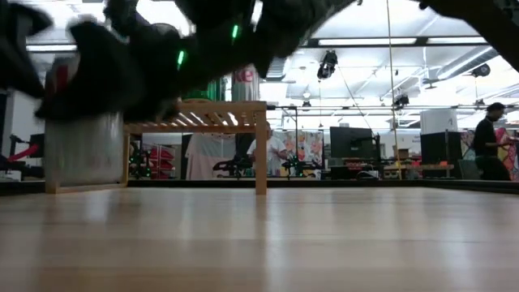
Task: Place canned beverage on shelf
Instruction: Put the red/silver soda can on the shelf aligned with the other red/silver soda can
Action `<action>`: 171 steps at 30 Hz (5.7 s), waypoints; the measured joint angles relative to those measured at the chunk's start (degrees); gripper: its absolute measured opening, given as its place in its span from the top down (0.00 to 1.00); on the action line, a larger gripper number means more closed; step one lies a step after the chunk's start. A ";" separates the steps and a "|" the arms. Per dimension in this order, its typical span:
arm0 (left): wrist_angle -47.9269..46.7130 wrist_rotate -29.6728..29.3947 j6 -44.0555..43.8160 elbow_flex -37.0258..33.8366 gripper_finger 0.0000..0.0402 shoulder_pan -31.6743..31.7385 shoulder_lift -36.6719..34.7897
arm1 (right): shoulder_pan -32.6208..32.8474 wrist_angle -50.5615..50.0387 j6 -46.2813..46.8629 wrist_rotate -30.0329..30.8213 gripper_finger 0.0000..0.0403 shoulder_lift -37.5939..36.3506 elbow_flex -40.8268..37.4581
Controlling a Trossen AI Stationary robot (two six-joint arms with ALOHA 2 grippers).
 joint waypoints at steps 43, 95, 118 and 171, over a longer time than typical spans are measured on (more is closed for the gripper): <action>-7.02 -34.23 38.95 32.27 1.00 -5.73 -6.65 | -11.54 -34.49 -4.30 0.59 0.30 -43.01 -9.60; 54.51 -12.06 79.65 -4.69 1.00 11.35 -42.53 | -23.35 -7.83 -0.21 -3.99 0.28 -39.84 -27.89; 54.45 -12.06 79.86 -4.69 1.00 11.35 -42.21 | -23.80 -8.30 -1.60 -3.82 0.25 -38.75 -27.89; 54.45 -12.06 76.16 -4.69 1.00 11.32 -42.17 | -11.32 -39.75 -1.15 -5.38 0.42 -44.12 -3.38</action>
